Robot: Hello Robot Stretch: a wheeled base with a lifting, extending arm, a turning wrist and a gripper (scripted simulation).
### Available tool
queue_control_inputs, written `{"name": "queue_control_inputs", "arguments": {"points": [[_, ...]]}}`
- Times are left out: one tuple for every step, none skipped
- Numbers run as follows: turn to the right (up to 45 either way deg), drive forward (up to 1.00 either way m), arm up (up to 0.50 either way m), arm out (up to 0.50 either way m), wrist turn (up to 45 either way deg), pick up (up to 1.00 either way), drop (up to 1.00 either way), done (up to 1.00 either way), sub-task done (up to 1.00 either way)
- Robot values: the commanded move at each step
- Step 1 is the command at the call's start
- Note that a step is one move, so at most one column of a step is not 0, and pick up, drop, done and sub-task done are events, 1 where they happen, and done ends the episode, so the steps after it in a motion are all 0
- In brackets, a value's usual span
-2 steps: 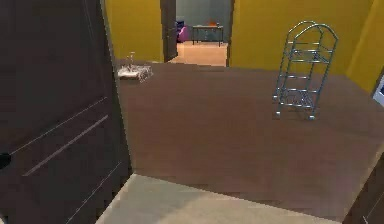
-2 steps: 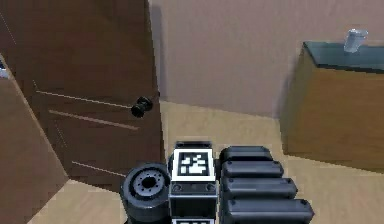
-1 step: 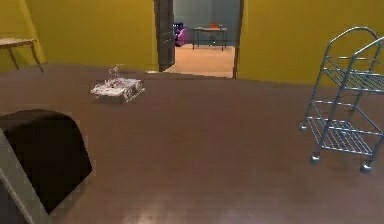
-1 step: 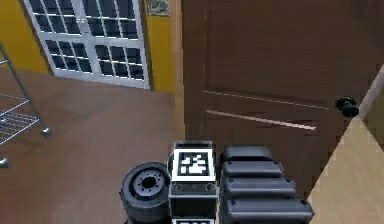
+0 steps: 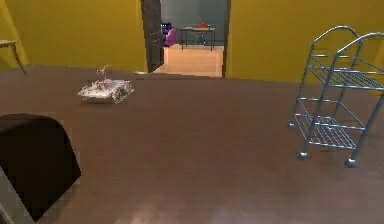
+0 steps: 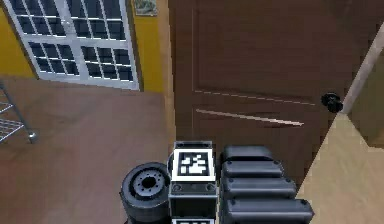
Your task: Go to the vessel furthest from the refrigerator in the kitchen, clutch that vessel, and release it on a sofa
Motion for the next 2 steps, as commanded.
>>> {"name": "queue_control_inputs", "arguments": {"points": [[0.0, 0.65, 0.00, 0.00, 0.0, 0.00, 0.00, 0.00, 0.00], [-24.0, 0.00, 0.00, 0.00, 0.0, 0.00, 0.00, 0.00, 0.00]]}}
